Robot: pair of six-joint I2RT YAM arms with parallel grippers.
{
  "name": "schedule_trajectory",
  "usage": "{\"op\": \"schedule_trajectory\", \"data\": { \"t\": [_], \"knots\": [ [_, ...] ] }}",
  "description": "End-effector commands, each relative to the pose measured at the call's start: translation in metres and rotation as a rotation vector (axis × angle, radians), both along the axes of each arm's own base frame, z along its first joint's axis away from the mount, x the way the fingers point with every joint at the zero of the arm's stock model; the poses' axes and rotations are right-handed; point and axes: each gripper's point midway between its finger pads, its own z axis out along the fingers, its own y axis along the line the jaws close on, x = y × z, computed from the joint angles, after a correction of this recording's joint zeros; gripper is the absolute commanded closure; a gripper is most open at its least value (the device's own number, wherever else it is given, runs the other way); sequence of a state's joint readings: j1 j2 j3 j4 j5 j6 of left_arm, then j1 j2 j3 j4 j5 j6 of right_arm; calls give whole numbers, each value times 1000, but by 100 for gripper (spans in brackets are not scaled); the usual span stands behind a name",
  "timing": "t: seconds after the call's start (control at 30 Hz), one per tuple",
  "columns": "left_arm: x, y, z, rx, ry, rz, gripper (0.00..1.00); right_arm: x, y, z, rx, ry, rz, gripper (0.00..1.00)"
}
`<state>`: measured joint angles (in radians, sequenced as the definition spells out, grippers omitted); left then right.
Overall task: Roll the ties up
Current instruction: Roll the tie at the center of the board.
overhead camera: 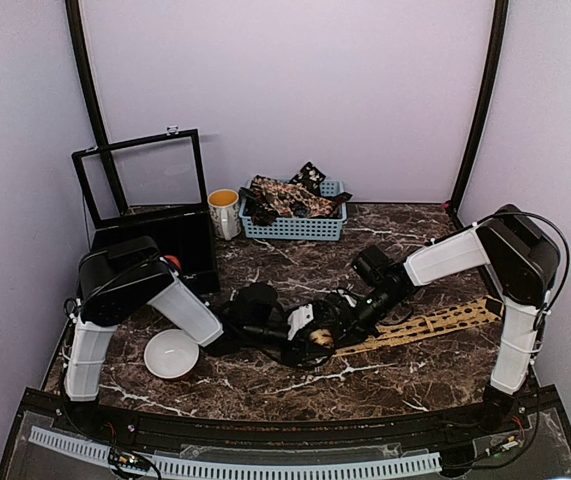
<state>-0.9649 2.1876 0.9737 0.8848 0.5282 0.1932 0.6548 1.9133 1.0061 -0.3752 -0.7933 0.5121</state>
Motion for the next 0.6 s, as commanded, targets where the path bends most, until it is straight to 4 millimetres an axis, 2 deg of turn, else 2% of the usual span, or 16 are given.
{"op": "schedule_trajectory", "data": {
  "t": [0.0, 0.1, 0.23, 0.37, 0.47, 0.57],
  "knots": [
    [-5, 27, -56, 215, 25, 40, 59, 1, -8, -15, -75, -31, 1, 100],
    [-10, 43, -69, 278, 18, 44, 63, 5, -10, -1, -54, -53, -9, 97],
    [-14, 58, -77, 338, 10, 57, 65, 14, -13, 29, 14, -92, -48, 78],
    [-13, 58, -78, 359, 18, 57, 65, 15, -1, 55, 100, -97, -69, 60],
    [-12, 54, -76, 355, 31, 55, 64, 9, 11, 60, 133, -82, -60, 57],
    [-12, 51, -74, 345, 42, 51, 64, 3, 17, 47, 99, -71, -37, 58]
  ]
}}
